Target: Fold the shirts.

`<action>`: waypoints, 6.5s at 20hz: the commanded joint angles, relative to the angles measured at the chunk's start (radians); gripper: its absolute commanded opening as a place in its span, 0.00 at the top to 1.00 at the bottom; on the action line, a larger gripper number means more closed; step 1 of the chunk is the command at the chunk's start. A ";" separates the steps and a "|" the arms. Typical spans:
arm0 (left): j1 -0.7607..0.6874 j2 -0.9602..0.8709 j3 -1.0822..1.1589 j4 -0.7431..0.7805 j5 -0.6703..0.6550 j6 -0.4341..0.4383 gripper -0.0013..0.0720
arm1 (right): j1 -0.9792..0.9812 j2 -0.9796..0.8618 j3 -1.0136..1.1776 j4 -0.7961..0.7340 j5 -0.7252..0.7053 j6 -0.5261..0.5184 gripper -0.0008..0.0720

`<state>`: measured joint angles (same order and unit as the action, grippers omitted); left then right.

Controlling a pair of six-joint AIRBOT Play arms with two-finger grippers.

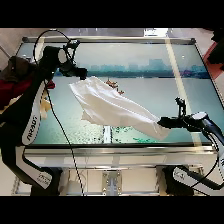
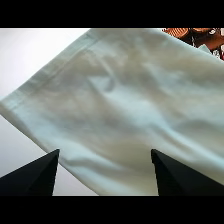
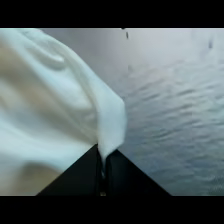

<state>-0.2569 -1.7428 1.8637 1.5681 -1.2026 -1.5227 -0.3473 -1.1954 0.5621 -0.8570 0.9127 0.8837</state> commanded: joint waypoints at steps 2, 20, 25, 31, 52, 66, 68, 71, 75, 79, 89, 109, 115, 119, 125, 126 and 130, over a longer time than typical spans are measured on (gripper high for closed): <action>0.002 -0.001 0.000 0.021 0.017 -0.001 0.11 | 0.000 -0.001 0.031 0.053 0.045 -0.022 0.94; 0.349 -0.271 0.000 -0.353 -0.025 -0.310 0.11 | 0.000 0.001 0.344 0.153 0.200 0.044 0.94; 0.350 -0.315 0.000 -0.449 0.105 -0.309 0.12 | 0.000 0.001 0.344 0.208 0.184 0.044 0.94; 0.349 -0.346 0.000 -0.496 0.133 -0.277 0.65 | 0.000 0.001 0.344 0.235 0.170 0.043 0.94; 0.375 0.698 0.222 -0.780 -0.131 0.362 0.97 | -0.002 0.531 1.088 -0.266 0.117 0.175 0.95; 0.270 0.764 -0.830 -0.569 0.008 0.311 0.97 | 0.173 -0.248 1.075 0.093 0.116 0.174 0.95; 0.241 0.740 -1.042 -0.571 0.216 0.306 0.97 | 0.258 -0.385 1.042 0.091 0.015 0.174 0.94; 0.222 0.700 -1.230 -0.573 0.441 0.234 0.97 | 0.384 -0.573 1.012 0.092 -0.166 0.176 0.94; 0.224 0.692 -1.264 -0.578 0.551 0.212 0.97 | 0.466 -0.652 1.014 0.096 -0.341 0.222 0.53; 0.224 0.692 -1.264 -0.582 0.557 0.212 0.97 | 0.417 -0.549 1.070 0.037 -0.246 0.230 0.54; 0.224 0.693 -1.265 -0.585 0.525 0.213 0.97 | 0.059 -0.078 1.041 -0.638 0.589 0.551 0.37; 0.224 0.693 -1.265 -0.634 0.525 0.213 0.97 | 0.070 0.073 -0.192 0.305 -0.196 0.320 0.22; 0.226 0.694 -1.261 -0.633 0.531 0.214 0.97 | 0.172 0.079 -0.147 0.418 -0.218 0.200 0.94; 0.226 0.716 -1.106 -0.606 0.514 0.234 0.97 | 0.172 0.225 -0.001 0.372 -0.130 0.192 0.94; 0.226 0.941 -0.723 -0.449 0.390 0.274 0.97 | 0.172 0.649 0.312 -0.042 0.003 0.484 0.95; 0.226 0.991 -0.677 -0.398 0.384 0.268 0.97 | 0.172 0.722 0.374 -0.128 0.009 0.550 0.95; 0.226 1.159 -0.496 -0.165 0.370 0.164 0.97 | 0.172 0.910 0.652 -0.402 0.023 0.695 0.95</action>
<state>-0.0315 -0.6895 1.2385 1.2293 -0.8078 -1.2991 -0.1761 -0.4213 1.0306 -1.0222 0.9142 1.4406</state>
